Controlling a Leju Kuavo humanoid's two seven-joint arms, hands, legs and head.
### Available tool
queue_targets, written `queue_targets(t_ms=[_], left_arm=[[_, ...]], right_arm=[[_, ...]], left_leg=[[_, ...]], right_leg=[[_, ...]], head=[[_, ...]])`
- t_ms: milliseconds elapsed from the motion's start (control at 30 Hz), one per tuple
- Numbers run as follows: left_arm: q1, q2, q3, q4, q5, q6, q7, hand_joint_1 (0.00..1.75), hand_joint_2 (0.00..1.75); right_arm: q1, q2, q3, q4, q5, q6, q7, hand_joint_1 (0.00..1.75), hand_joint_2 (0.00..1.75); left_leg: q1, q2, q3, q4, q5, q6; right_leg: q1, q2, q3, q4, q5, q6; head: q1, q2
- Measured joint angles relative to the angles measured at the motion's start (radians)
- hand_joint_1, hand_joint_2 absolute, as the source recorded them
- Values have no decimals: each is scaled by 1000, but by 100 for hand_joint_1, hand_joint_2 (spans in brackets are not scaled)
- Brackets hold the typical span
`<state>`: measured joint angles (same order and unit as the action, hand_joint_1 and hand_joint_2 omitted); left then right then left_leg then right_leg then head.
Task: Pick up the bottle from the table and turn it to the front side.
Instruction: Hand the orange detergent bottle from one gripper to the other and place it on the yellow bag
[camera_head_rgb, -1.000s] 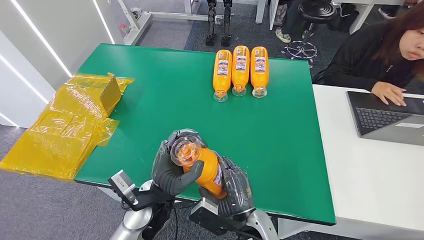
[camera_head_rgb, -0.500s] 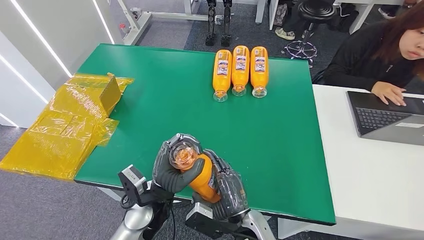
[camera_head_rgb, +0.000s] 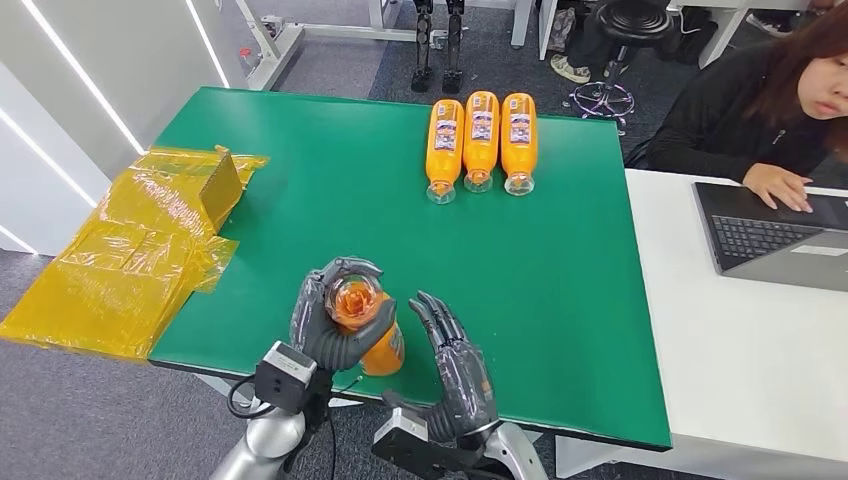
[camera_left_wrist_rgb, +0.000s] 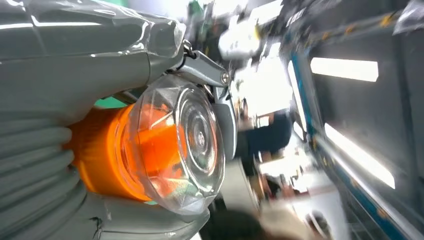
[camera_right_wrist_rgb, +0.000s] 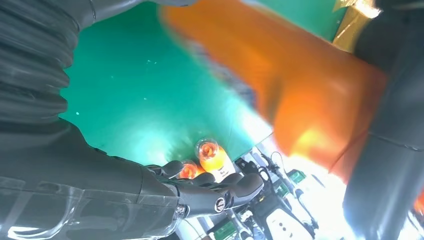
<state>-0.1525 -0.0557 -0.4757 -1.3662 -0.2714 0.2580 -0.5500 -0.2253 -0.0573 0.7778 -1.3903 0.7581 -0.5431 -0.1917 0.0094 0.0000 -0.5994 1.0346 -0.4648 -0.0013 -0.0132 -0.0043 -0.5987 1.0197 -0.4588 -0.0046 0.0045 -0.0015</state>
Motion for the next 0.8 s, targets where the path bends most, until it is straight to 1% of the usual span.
queue_targets(t_ms=[100, 300, 467, 533, 600, 700, 800], left_arm=[[-32, 15, 21, -5, -151, 95, 16, 175, 175], [-123, 60, 45, -26, -430, 220, 71, 175, 175], [-190, 95, 45, -17, -729, 314, 167, 175, 175], [-222, 104, 45, 20, -873, 342, 219, 175, 175], [-263, 110, 43, 89, -999, 354, 274, 175, 175], [-303, 113, 39, 162, -1083, 357, 316, 175, 175], [-307, 113, 38, 167, -1086, 358, 318, 175, 175]], right_arm=[[9, 0, 1, -5, -1, -4, -7, 0, 175], [16, 7, 4, -7, -11, 3, -16, 0, 175], [16, 16, 4, -7, -28, 16, -23, 0, 175], [17, 17, 4, -6, -34, 16, -27, 0, 175], [19, 17, 4, -6, -37, 15, -29, 0, 175], [22, 17, 4, -7, -38, 15, -29, 0, 175], [22, 17, 4, -7, -38, 15, -29, 0, 175]], left_leg=[[0, 0, 0, 0, 0, 0], [0, 0, 0, 0, 1, -1], [0, 0, 0, 0, 1, -1], [0, 0, 0, 0, 1, -1], [0, 0, 0, 0, 1, -1], [0, 0, 1, 0, 1, -1], [0, 0, 1, 0, 1, -1]], right_leg=[[0, 0, 0, 0, 0, 0], [0, 0, 0, 1, 0, 0], [0, 0, 0, 0, 0, -1], [0, 0, 0, 0, 0, -1], [0, 0, 0, 0, 1, -1], [0, 0, 0, 0, 1, -1], [0, 0, 0, 0, 1, -1]], head=[[0, 0], [0, 0], [0, 0], [0, 0], [0, 0], [0, 0], [0, 0]])
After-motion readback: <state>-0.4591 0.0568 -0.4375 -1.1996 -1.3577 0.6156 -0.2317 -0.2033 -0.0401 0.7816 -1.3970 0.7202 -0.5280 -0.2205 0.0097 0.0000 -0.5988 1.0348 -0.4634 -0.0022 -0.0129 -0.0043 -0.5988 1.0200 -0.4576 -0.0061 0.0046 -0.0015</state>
